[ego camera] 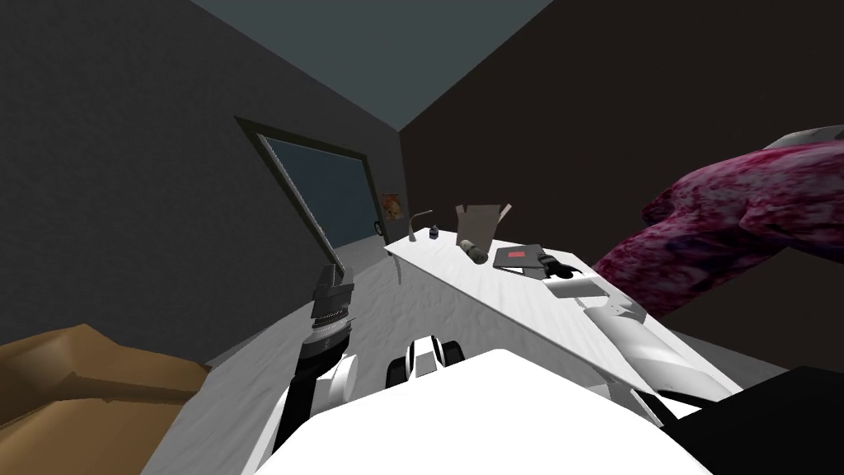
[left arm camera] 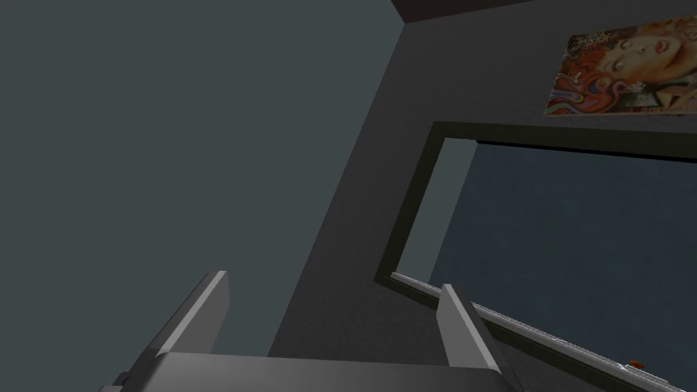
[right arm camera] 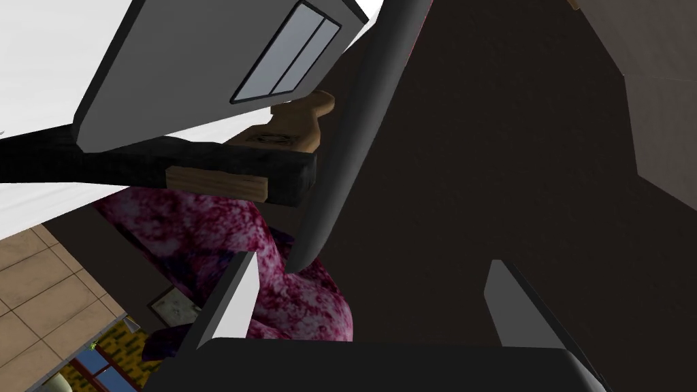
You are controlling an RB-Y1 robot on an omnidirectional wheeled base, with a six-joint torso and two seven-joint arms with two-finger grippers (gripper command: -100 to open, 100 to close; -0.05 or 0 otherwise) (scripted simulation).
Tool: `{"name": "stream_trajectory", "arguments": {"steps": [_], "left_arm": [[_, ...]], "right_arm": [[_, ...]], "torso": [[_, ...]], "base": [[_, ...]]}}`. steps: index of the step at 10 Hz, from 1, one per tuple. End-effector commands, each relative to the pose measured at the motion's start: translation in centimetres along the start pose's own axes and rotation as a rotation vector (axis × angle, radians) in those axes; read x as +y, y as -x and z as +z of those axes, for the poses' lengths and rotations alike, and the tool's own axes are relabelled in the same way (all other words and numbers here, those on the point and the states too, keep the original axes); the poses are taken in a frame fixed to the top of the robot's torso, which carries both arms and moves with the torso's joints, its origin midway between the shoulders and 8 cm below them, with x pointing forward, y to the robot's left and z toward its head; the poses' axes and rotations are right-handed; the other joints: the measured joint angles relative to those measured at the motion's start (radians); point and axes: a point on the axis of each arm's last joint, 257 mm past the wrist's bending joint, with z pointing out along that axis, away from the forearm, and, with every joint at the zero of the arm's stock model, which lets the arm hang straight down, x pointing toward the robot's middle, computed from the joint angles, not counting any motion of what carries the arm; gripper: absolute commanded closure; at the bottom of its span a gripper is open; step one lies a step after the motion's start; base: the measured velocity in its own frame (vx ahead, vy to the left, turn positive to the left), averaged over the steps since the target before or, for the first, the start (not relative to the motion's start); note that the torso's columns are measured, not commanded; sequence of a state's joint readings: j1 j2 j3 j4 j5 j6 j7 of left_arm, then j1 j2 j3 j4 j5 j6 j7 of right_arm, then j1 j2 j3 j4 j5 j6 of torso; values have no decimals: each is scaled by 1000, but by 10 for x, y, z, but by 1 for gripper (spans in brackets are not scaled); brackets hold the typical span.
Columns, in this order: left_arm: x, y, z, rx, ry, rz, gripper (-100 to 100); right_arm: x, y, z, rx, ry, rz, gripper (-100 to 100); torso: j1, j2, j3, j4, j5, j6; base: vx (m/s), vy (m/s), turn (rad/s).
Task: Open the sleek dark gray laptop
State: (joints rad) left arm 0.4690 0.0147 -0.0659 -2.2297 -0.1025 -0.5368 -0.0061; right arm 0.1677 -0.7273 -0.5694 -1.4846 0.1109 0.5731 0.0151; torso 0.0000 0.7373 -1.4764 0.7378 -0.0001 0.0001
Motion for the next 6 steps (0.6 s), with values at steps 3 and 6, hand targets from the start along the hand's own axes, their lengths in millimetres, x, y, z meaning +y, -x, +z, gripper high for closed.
{"name": "stream_trajectory", "arguments": {"steps": [3, 6], "left_arm": [[0, 0, 0, 0, 0, 0, 0], [0, 0, 0, 0, 0, 0, 0]], "right_arm": [[2, 9, -1, -11, -12, 3, 0], [2, 9, -1, -11, -12, 3, 0]], "torso": [[0, -2, -1, -1, 0, 0], [0, 1, 0, 0, 0, 0]], "base": [[-12, -3, 7], [0, 0, 0]]}}
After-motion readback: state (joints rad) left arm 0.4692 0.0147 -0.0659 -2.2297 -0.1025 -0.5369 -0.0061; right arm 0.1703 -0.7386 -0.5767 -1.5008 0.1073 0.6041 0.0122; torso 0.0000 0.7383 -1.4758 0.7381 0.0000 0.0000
